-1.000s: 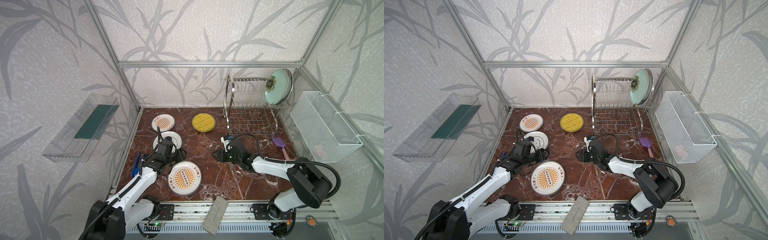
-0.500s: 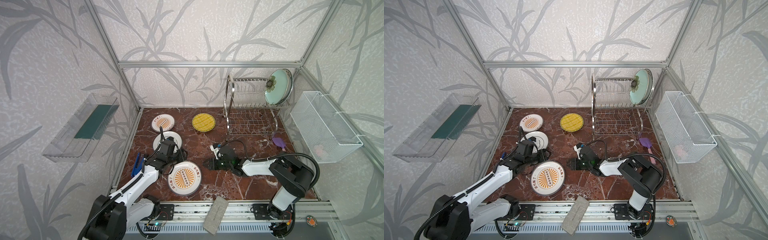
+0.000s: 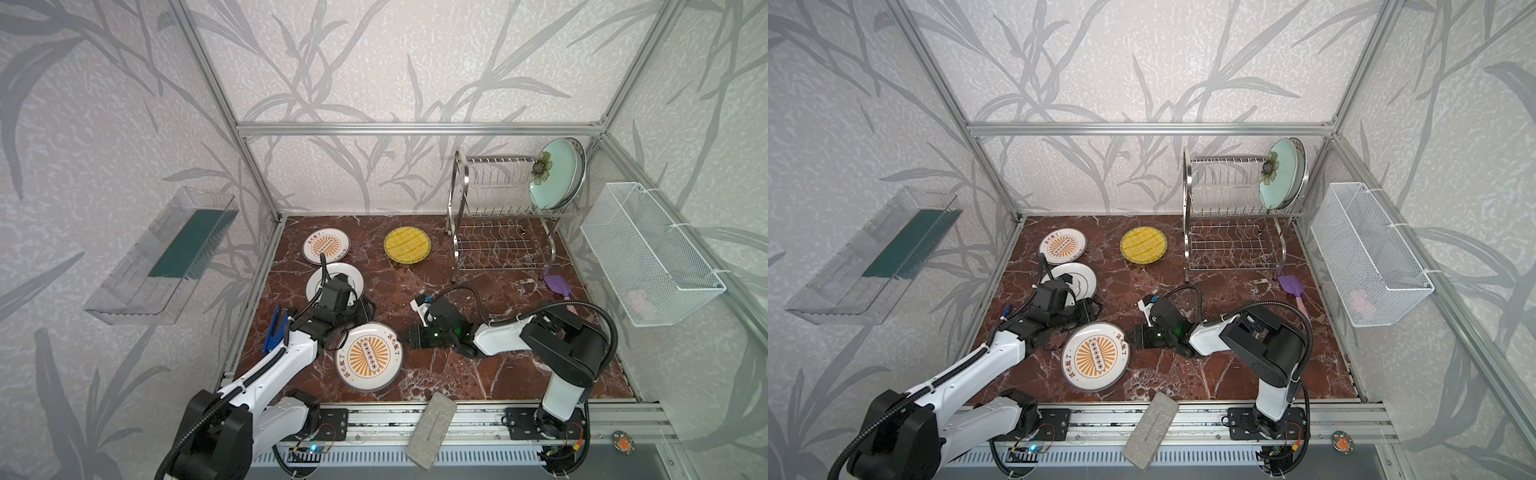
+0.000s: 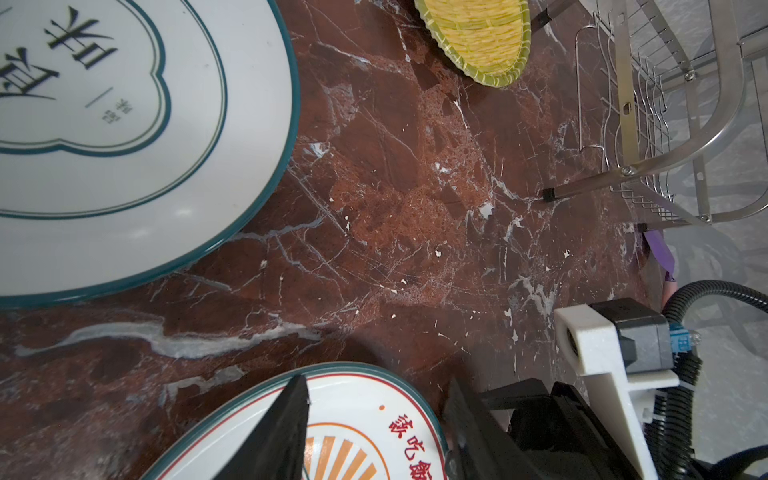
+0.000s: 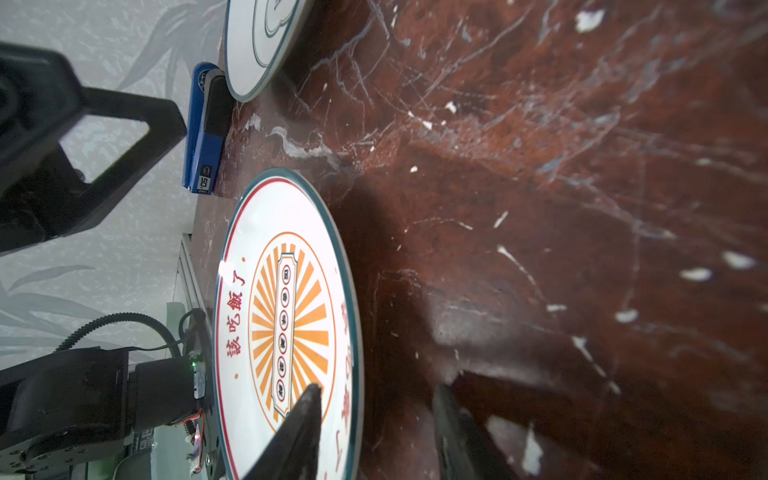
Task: Load the plates into the dish rack
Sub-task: 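Lower the right gripper onto the orange sunburst plate's edge and grip it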
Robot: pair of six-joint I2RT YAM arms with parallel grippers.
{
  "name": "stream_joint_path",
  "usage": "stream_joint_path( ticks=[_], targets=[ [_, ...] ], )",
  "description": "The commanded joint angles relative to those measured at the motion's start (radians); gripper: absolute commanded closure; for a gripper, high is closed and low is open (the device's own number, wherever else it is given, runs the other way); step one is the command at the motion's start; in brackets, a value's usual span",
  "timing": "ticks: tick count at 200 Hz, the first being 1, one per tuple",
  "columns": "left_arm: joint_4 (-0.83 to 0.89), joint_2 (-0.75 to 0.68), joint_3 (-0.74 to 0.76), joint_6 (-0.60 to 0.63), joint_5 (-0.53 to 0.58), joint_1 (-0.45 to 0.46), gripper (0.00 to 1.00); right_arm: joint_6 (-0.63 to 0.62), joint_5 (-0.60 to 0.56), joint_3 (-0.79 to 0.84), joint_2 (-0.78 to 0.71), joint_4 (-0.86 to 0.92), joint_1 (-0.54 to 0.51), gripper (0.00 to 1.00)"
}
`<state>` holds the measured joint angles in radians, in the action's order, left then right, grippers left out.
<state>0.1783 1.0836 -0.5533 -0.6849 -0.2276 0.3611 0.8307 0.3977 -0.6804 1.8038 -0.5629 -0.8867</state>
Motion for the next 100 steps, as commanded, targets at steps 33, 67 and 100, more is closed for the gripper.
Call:
stream_joint_path(
  ticks=[33,67,100],
  targets=[
    [-0.014,0.006,0.001,-0.009,0.022,0.007,0.47,0.027,0.032,-0.036,0.032,-0.065,-0.012,0.62],
    [-0.015,0.01,0.0,-0.008,0.022,0.007,0.47,0.043,0.046,-0.042,0.055,-0.093,-0.013,0.67],
    [-0.016,0.009,0.001,-0.009,0.021,0.009,0.47,0.056,0.056,-0.046,0.076,-0.114,-0.014,0.69]
  ],
)
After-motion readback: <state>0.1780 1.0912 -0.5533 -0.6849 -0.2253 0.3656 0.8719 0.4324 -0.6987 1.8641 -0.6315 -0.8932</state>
